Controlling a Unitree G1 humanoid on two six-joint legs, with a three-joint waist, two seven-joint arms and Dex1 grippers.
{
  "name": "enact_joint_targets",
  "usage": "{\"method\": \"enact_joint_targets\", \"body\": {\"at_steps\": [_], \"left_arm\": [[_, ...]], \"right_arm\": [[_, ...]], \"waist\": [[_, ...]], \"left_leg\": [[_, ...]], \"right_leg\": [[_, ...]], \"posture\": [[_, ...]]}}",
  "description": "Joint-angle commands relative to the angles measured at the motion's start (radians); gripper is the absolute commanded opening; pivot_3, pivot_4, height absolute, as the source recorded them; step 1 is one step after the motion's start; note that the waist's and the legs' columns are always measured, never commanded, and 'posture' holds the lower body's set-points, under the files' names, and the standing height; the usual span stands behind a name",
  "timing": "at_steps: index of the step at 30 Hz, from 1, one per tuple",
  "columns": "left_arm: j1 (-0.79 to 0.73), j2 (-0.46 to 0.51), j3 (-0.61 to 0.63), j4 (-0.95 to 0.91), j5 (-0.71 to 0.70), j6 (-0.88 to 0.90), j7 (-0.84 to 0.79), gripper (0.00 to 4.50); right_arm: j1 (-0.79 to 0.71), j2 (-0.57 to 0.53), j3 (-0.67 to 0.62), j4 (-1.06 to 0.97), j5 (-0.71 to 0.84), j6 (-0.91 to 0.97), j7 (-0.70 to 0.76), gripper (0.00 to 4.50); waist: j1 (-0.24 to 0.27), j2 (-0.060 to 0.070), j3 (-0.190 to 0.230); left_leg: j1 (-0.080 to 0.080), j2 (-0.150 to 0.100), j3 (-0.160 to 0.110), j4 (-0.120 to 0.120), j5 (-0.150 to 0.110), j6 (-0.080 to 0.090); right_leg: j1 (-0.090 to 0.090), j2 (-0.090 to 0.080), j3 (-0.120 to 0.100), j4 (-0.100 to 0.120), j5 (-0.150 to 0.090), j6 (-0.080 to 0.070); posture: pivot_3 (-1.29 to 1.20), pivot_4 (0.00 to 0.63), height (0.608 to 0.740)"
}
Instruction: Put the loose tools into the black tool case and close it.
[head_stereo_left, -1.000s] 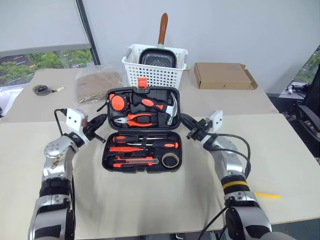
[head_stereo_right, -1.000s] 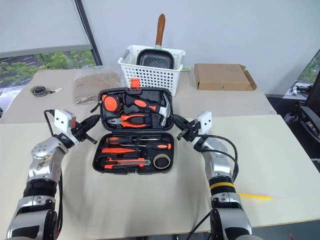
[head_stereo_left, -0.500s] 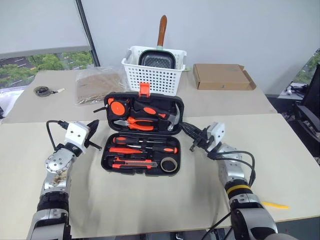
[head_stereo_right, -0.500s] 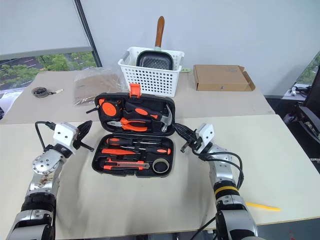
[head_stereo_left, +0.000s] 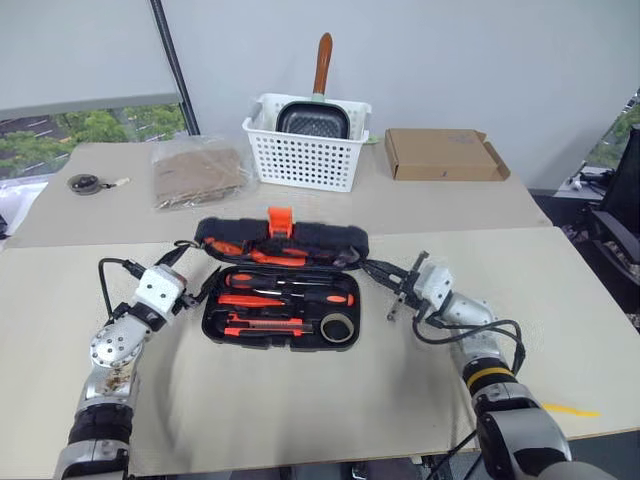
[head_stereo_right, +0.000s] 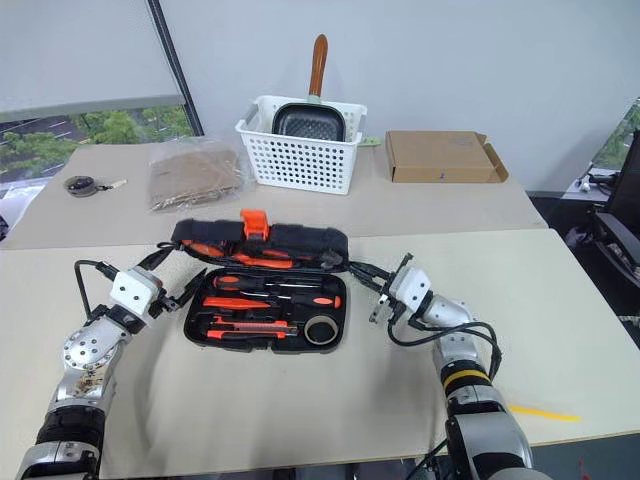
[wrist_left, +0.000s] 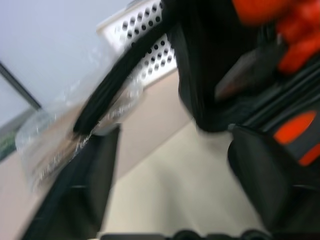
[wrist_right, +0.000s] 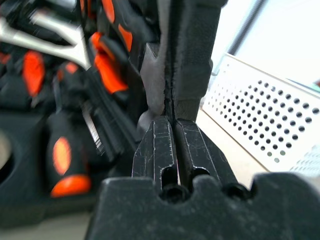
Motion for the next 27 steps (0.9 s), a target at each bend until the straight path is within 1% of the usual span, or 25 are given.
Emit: {"method": "enact_joint_targets", "body": {"at_steps": [1, 2, 4, 5, 7, 8, 10, 15, 16, 19, 22, 25, 27], "left_arm": [[0.059, 0.056, 0.036, -0.030, -0.057, 0.059, -0.042, 4.50], [0.077, 0.079, 0.051, -0.017, -0.073, 0.095, -0.060, 4.50], [0.095, 0.108, 0.078, 0.001, -0.098, 0.141, -0.065, 4.50], [0.093, 0.118, 0.093, 0.014, -0.140, 0.164, -0.098, 4.50], [0.089, 0.134, 0.124, 0.027, -0.235, 0.227, -0.183, 4.50], [0.086, 0.142, 0.143, 0.026, -0.295, 0.284, -0.240, 4.50], [0.079, 0.155, 0.165, 0.026, -0.364, 0.357, -0.315, 4.50], [0.019, 0.175, 0.208, 0.036, -0.461, 0.472, -0.412, 4.50], [-0.003, 0.178, 0.214, 0.039, -0.472, 0.490, -0.417, 4.50], [-0.119, 0.190, 0.236, 0.107, -0.474, 0.535, -0.376, 4.50], [-0.244, 0.185, 0.257, 0.185, -0.479, 0.546, -0.326, 4.50], [-0.356, 0.165, 0.262, 0.240, -0.470, 0.546, -0.286, 4.50], [-0.390, 0.141, 0.221, 0.208, -0.462, 0.544, -0.334, 4.50]], "right_arm": [[0.023, -0.063, 0.032, 0.015, -0.028, -0.040, 0.035, 0.90], [0.042, -0.092, 0.037, 0.007, -0.016, 0.010, 0.070, 1.30], [0.073, -0.134, 0.045, -0.020, 0.012, 0.105, 0.121, 1.94], [0.092, -0.155, 0.048, -0.046, 0.022, 0.155, 0.139, 2.22], [0.131, -0.182, 0.043, -0.109, 0.056, 0.230, 0.169, 3.00], [0.159, -0.203, 0.050, -0.165, 0.084, 0.301, 0.206, 3.35], [0.209, -0.228, 0.059, -0.285, 0.137, 0.439, 0.243, 3.35], [0.354, -0.287, 0.088, -0.724, 0.308, 0.867, 0.260, 3.35], [0.378, -0.306, 0.101, -0.804, 0.343, 0.955, 0.264, 3.35], [0.429, -0.335, 0.138, -1.007, 0.405, 1.179, 0.215, 3.35], [0.443, -0.324, 0.167, -1.108, 0.432, 1.324, 0.156, 3.35], [0.449, -0.309, 0.192, -1.168, 0.461, 1.445, 0.116, 3.35], [0.444, -0.291, 0.210, -1.187, 0.468, 1.509, 0.087, 3.35]], "waist": [[-0.002, 0.000, 0.000], [-0.002, 0.000, 0.000], [0.001, 0.000, 0.000], [0.003, 0.000, 0.000], [0.004, 0.001, 0.000], [0.005, 0.001, 0.000], [0.008, 0.001, 0.000], [0.022, 0.001, 0.000], [0.025, 0.001, 0.001], [0.032, 0.000, 0.000], [0.034, -0.002, 0.000], [0.033, -0.003, 0.001], [0.029, -0.004, 0.000]], "left_leg": [[0.002, 0.000, 0.000, 0.000, 0.000, 0.000], [0.004, 0.001, 0.000, 0.000, -0.001, 0.001], [0.006, 0.001, 0.000, -0.001, -0.001, 0.001], [0.006, 0.001, 0.000, -0.001, -0.001, 0.001], [0.006, 0.001, 0.000, -0.001, -0.001, 0.002], [0.006, 0.001, -0.001, 0.000, -0.001, 0.002], [0.006, 0.001, -0.002, 0.000, -0.002, 0.001], [0.003, 0.001, -0.005, 0.000, -0.002, 0.001], [0.001, 0.001, -0.006, 0.000, -0.002, 0.001], [-0.001, 0.000, -0.008, 0.001, -0.002, 0.001], [-0.002, 0.000, -0.009, 0.002, -0.002, 0.000], [-0.003, 0.000, -0.010, 0.002, -0.002, 0.001], [-0.004, 0.000, -0.010, 0.002, -0.002, 0.002]], "right_leg": [[0.002, 0.000, 0.000, 0.000, 0.000, 0.000], [0.004, 0.000, 0.000, 0.000, -0.001, 0.000], [0.005, 0.000, 0.000, 0.000, -0.002, -0.001], [0.006, -0.001, 0.000, 0.000, -0.002, -0.001], [0.005, -0.001, 0.000, 0.000, -0.002, -0.001], [0.006, -0.001, -0.001, 0.000, -0.002, -0.001], [0.006, -0.002, -0.001, -0.001, -0.002, -0.001], [0.005, -0.001, -0.002, -0.001, -0.003, -0.001], [0.004, -0.001, -0.002, -0.002, -0.003, -0.001], [0.004, -0.001, -0.004, -0.002, -0.003, -0.001], [0.005, -0.001, -0.005, -0.003, -0.003, -0.001], [0.005, -0.001, -0.006, -0.004, -0.002, -0.001], [0.005, 0.000, -0.006, -0.005, -0.002, -0.001]], "posture": [[0.00, 0.150, 0.700], [0.00, 0.150, 0.700], [0.00, 0.150, 0.700], [0.00, 0.150, 0.700], [0.00, 0.150, 0.700], [0.00, 0.150, 0.700], [0.00, 0.150, 0.700], [0.00, 0.150, 0.700], [0.00, 0.150, 0.700], [0.00, 0.150, 0.700], [0.00, 0.150, 0.700], [0.00, 0.150, 0.700], [0.00, 0.150, 0.700]]}}
